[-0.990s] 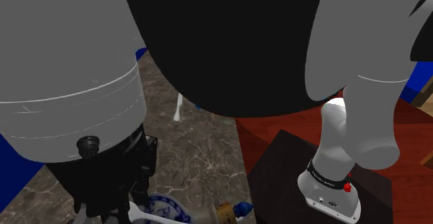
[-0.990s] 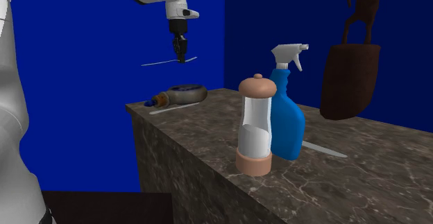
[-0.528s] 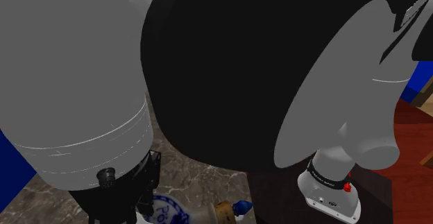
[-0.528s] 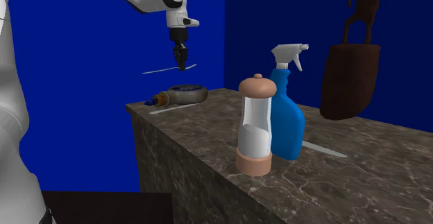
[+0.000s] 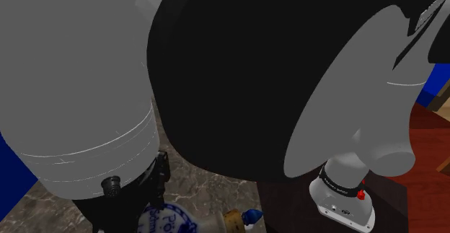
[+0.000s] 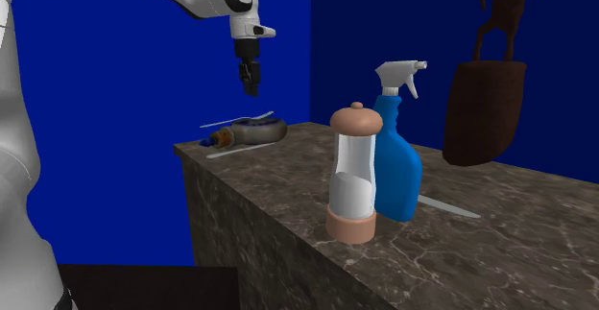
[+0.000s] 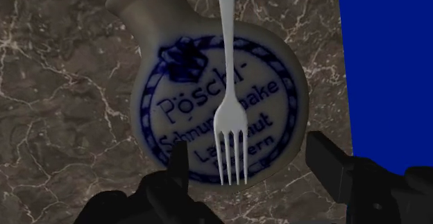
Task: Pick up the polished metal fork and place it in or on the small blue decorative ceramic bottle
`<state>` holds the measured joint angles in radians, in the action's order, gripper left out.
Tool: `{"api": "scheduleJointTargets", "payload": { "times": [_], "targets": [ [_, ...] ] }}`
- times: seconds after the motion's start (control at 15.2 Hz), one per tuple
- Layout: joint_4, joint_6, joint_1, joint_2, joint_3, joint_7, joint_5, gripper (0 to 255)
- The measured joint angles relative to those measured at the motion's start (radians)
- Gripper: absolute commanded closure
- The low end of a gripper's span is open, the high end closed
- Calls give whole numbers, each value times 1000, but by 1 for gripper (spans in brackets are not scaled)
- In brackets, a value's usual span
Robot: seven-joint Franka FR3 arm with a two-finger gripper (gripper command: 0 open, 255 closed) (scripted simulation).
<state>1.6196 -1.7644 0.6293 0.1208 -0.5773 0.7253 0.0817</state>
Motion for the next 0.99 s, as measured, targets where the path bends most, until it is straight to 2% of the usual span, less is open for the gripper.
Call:
{"api": "scheduleJointTargets", "payload": {
  "times": [0.26,0.59,0.99],
  "targets": [
    [0,0,0,0,0,0,0,0],
    [-130,116,9,16,-4,3,9,0],
    [-146,133,11,16,-5,4,9,0]
  ]
}}
